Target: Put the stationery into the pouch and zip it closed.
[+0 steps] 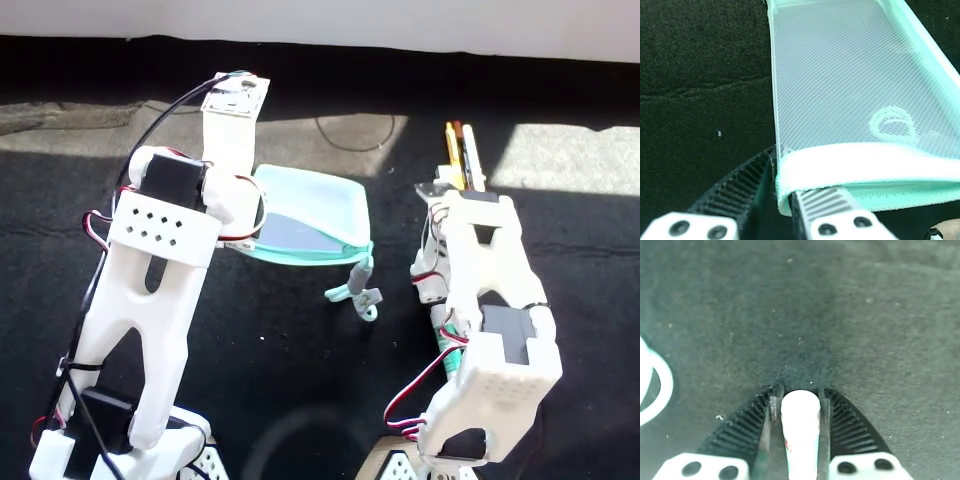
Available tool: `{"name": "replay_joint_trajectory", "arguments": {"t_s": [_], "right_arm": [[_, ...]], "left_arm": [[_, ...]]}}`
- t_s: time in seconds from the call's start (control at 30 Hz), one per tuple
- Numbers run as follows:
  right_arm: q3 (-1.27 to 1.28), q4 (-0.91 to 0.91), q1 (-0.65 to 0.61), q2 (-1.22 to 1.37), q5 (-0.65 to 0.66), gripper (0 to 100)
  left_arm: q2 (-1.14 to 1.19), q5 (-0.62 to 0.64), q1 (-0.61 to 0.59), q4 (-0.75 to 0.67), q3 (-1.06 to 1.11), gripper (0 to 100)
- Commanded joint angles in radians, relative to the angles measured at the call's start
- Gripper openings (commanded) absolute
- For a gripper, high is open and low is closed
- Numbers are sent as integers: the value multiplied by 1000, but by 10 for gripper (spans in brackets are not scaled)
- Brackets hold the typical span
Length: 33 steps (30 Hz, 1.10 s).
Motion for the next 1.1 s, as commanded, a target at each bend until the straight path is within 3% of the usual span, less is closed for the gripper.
{"name": "replay_joint_trajectory", "arguments": {"t_s": [0.0,0.07,0.2,0.5,0.87,1.07], "right_arm": [[5,42,-16,30,35,149],[5,50,-16,30,35,188],[5,71,-16,27,35,171],[41,93,-25,-91,35,170],[136,85,-31,-94,112,170],[131,-25,-31,-91,126,170]], "left_arm": [[38,-23,16,-3,-7,9],[70,-32,12,-2,-7,9],[104,-32,13,-2,-25,9],[110,-37,8,92,-249,9],[111,-37,10,94,-252,9],[111,-37,10,95,-252,9]]}}
